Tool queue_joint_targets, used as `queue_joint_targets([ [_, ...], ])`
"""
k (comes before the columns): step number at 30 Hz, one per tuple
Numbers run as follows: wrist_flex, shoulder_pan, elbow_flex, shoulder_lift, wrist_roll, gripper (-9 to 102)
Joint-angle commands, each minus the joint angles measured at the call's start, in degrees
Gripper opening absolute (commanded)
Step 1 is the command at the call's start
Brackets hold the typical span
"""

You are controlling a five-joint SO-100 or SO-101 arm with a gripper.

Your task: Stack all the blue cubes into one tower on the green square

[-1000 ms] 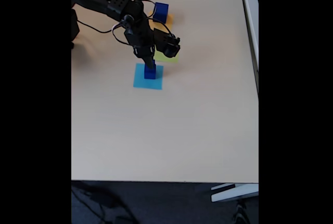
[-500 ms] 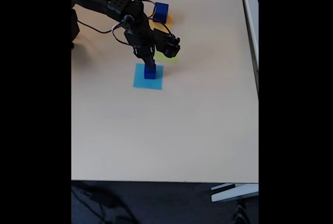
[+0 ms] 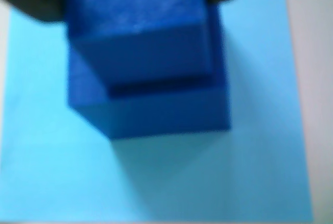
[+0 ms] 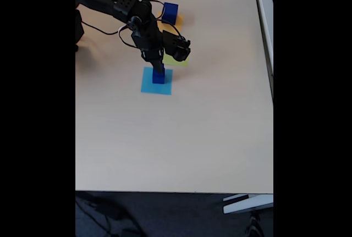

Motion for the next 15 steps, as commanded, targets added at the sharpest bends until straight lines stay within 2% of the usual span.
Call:
queue_joint_targets([
  [1,-0.9,-0.6,-0.4,1.1,0.7,13],
  [15,-0.9,-0.8,0.2,1.3,1.1,16],
])
